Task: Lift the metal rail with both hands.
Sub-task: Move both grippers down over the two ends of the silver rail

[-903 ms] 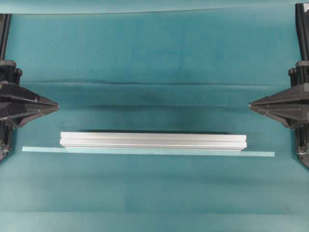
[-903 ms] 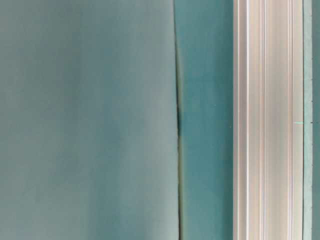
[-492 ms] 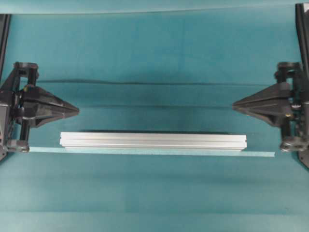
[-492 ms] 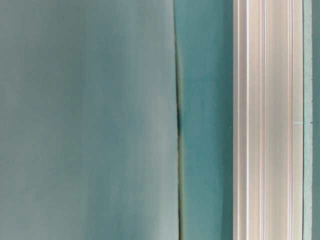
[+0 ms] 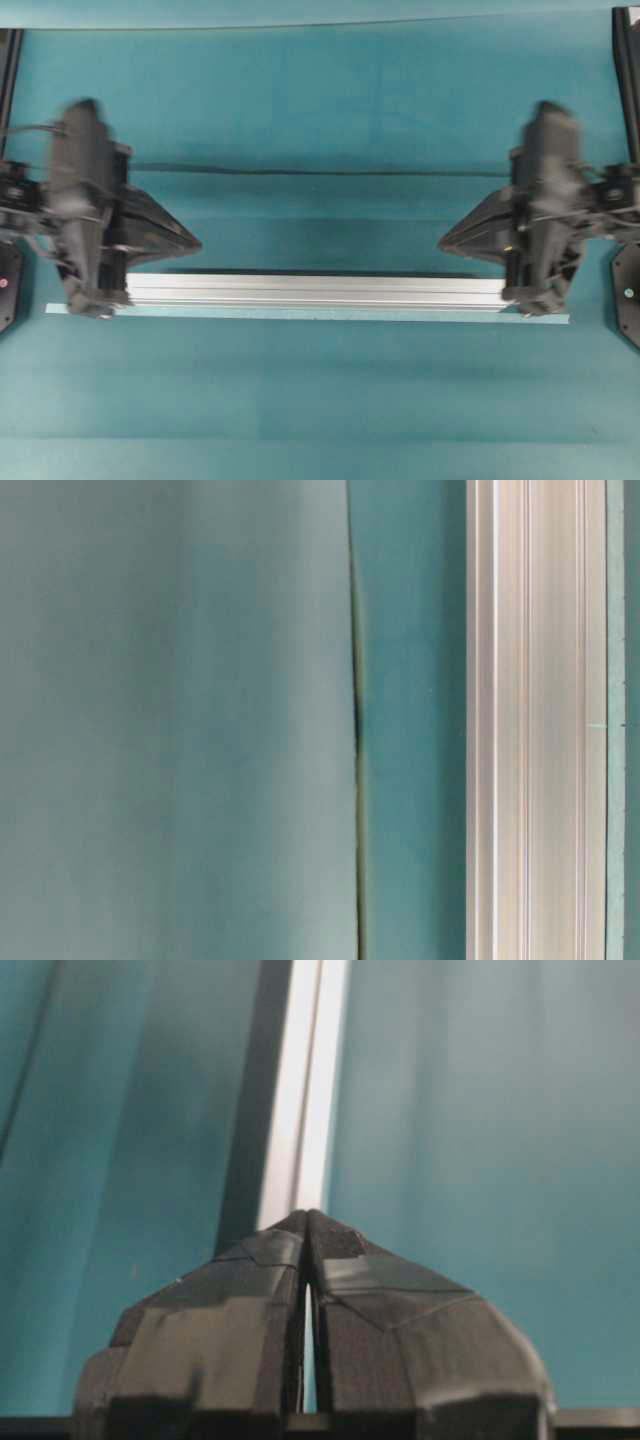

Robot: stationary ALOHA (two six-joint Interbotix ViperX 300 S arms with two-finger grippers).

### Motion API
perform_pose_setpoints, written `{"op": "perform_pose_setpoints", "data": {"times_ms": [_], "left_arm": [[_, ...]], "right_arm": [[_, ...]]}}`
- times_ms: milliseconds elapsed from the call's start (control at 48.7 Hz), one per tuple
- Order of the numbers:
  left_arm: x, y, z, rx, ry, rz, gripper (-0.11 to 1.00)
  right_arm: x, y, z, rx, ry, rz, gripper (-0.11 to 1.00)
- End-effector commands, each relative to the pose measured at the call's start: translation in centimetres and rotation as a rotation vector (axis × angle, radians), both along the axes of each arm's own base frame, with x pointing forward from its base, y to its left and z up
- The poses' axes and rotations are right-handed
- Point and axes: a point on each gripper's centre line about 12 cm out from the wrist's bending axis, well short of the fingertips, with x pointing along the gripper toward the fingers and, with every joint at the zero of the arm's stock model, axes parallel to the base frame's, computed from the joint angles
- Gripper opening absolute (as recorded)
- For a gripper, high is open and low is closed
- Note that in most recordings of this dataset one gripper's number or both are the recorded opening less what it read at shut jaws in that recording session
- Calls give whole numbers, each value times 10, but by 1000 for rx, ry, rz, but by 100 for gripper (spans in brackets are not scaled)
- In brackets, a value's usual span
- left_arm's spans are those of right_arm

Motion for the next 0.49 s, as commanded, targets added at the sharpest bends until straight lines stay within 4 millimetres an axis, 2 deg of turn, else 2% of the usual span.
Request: {"op": "perform_pose_setpoints", "data": {"times_ms": [0, 205, 472], "left_arm": [[9, 0, 3, 1, 63, 0, -2], [22, 2, -11, 22, 266, -10, -2], [39, 5, -22, 76, 330, -64, -2]], "right_arm": [[10, 0, 1, 15, 78, -3, 0], [27, 2, -7, 18, 291, 29, 0], [41, 5, -14, -31, 445, 109, 0]]}}
